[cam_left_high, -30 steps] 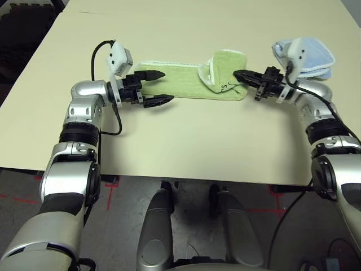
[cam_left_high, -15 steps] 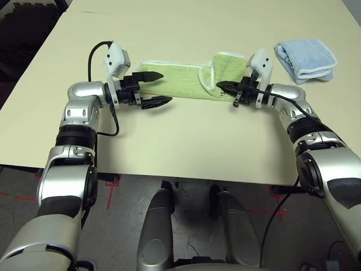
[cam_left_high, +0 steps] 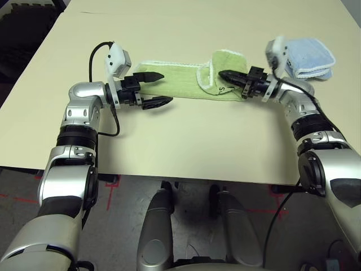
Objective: Fold the towel and set it aside.
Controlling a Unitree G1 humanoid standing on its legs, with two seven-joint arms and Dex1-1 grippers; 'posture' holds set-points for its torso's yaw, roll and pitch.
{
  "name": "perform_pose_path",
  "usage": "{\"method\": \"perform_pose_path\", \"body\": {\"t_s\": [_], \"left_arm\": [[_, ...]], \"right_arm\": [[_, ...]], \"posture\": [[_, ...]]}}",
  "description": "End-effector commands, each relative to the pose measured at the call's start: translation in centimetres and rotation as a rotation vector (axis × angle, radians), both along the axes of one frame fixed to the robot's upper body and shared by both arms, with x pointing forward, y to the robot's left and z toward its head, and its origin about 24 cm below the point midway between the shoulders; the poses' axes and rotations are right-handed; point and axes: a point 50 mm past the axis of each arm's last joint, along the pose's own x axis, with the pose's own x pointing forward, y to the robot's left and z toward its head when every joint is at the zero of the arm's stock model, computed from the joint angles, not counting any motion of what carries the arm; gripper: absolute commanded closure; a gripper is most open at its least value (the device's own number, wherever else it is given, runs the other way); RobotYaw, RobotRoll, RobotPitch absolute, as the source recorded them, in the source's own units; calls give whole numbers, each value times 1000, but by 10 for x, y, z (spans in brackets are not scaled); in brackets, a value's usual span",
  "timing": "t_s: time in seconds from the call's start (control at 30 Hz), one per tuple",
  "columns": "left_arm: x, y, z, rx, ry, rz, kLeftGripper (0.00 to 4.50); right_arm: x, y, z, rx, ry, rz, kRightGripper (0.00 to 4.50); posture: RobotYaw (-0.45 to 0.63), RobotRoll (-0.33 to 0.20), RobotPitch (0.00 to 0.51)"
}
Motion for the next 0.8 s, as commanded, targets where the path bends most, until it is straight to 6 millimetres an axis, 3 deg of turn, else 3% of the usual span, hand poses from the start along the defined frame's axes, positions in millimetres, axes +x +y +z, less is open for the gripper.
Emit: {"method": "perform_pose_path", "body": {"t_s": [0.03, 0.17, 0.43, 0.8], "left_arm": [[-2, 0, -2, 0, 3, -7, 0], [-4, 1, -2, -16, 5, 3, 0], [-6, 3, 5, -66, -39, 59, 0], [1, -10, 35, -104, -120, 52, 0]], "right_arm": [[9, -2, 3, 56, 24, -150, 4477], [16, 6, -1, 105, 62, -239, 4477], [15, 4, 3, 83, 34, -221, 4477], [12, -12, 21, 75, -29, -219, 4477]], "posture": [[80, 0, 314], [98, 0, 325], [106, 0, 365], [99, 0, 410]]}}
